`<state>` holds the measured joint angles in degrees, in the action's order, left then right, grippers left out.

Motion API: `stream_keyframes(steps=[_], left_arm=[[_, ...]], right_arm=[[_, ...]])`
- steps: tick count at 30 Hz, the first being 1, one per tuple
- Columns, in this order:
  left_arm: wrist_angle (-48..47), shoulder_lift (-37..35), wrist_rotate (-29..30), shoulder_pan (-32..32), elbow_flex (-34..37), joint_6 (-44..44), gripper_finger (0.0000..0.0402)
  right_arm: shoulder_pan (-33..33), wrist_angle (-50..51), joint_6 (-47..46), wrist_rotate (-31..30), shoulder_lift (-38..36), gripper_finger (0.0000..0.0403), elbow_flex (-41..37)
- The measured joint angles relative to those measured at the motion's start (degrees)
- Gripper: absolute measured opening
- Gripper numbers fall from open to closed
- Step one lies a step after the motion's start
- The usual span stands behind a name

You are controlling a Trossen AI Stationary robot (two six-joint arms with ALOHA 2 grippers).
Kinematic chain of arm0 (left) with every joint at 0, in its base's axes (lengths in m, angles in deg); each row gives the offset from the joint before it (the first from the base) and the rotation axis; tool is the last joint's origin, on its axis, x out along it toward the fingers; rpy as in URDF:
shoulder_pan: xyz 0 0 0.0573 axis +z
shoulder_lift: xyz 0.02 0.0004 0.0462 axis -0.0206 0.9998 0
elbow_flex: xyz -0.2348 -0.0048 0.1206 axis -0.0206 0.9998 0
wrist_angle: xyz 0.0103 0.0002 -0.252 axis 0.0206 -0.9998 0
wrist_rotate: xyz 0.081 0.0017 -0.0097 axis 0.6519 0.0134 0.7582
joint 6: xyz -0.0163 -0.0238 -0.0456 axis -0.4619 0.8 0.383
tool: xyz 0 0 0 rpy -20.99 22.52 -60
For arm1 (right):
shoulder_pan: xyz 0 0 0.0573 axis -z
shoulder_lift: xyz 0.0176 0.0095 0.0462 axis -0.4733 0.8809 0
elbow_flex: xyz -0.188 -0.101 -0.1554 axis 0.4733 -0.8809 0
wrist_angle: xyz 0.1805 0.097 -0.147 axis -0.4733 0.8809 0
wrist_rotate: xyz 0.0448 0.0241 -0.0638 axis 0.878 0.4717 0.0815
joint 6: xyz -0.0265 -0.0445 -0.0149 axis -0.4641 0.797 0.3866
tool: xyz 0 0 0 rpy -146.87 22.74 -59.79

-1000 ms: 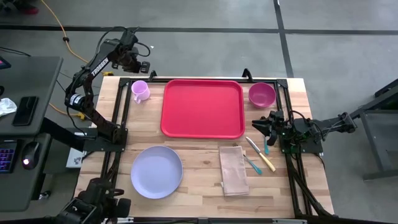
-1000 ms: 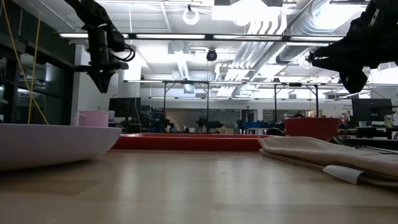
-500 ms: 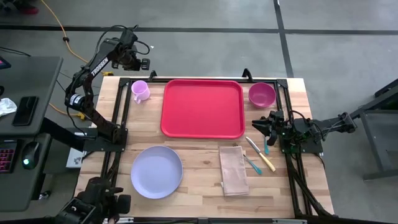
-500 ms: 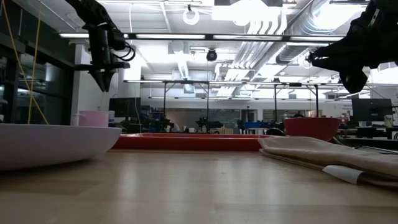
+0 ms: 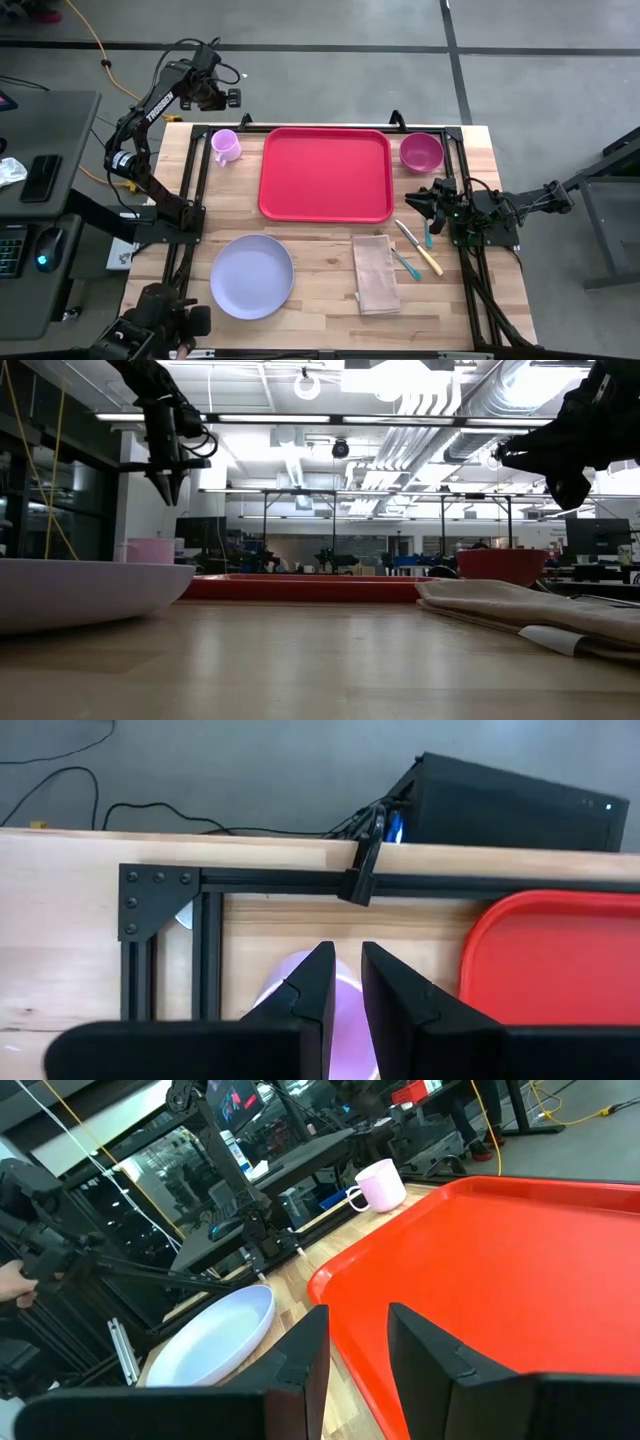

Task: Set up tray
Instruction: Put the pink mug on the tray

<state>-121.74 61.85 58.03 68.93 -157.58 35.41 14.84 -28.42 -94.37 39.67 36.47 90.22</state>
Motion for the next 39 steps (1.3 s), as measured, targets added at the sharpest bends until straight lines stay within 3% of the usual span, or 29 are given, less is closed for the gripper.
stream_keyframes(steps=[23,31,39], left_arm=[[1.7,0.0,-2.2,0.0,-0.2,3.0,0.0086],[3.4,0.0,-11.1,-0.1,-1.9,10.2,0.0085],[-2.4,0.0,-8.5,-4.8,-1.9,11.8,0.0085]], right_arm=[[0.0,0.0,-0.1,0.0,0.0,0.0083,0.0],[0.0,0.2,-0.1,0.0,0.0,0.0083,0.0],[0.0,0.4,-0.1,0.0,0.0,0.0083,0.0]])
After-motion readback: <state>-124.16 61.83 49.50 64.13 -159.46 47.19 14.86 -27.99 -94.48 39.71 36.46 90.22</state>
